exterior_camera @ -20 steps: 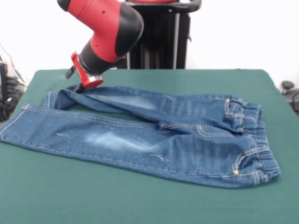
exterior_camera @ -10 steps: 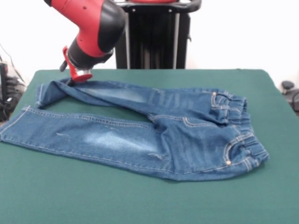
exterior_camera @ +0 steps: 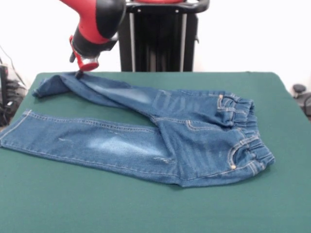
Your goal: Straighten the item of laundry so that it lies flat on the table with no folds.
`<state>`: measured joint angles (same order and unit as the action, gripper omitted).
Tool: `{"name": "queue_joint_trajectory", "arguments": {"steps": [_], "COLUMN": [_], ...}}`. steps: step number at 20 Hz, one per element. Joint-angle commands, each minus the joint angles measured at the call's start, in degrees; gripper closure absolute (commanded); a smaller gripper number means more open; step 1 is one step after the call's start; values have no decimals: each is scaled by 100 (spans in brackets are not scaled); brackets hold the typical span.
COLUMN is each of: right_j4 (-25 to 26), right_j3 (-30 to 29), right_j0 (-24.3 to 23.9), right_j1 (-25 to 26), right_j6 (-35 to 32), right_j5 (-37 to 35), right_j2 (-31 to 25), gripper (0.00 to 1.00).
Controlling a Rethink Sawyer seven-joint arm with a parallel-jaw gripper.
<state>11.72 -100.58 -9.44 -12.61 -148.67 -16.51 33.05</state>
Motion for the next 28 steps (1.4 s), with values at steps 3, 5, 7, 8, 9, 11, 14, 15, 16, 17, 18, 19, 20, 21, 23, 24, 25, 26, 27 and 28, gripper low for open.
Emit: {"name": "queue_joint_trajectory", "arguments": {"steps": [3, 5, 7, 8, 9, 11, 14, 15, 16, 17, 18, 19, 20, 21, 23, 24, 25, 26, 27, 28], "right_j4": [1184, 1452, 1670, 1648, 1623, 1444, 1219, 1283, 1358, 1458, 1528, 1615, 1707, 1754, 1811, 1842, 1881, 1934, 1992, 2040], "right_j3": [-537, -646, -774, -748, -700, -583, -435, -418, -446, -466, -526, -547, -576, -573, -528, -499, -462, -469, -478, -532], "right_j0": [-293, -483, -618, -470, -428, -266, -84, -158, -232, -299, -356, -429, -537, -599, -687, -749, -807, -903, -991, -1135], "right_j1": [-488, -840, -1163, -1169, -1126, -976, -821, -878, -975, -1126, -1271, -1427, -1555, -1611, -1657, -1640, -1651, -1724, -1833, -1954], "right_j6": [177, 110, -73, -240, -344, -460, -474, -459, -463, -445, -456, -440, -413, -386, -344, -330, -288, -234, -139, -52], "right_j5": [2477, 2666, 2924, 3175, 3375, 3689, 3919, 3883, 3799, 3667, 3570, 3445, 3285, 3203, 3131, 3113, 3047, 2887, 2681, 2420], "right_j2": [-1347, -1645, -1860, -1714, -1675, -1477, -1275, -1369, -1468, -1563, -1650, -1756, -1908, -2008, -2147, -2237, -2325, -2470, -2597, -2804], "gripper": [0, 0, 0, 0, 0, 0, 0, 0, 0, 0, 0, 0, 0, 0, 0, 0, 0, 0, 0, 0]}}
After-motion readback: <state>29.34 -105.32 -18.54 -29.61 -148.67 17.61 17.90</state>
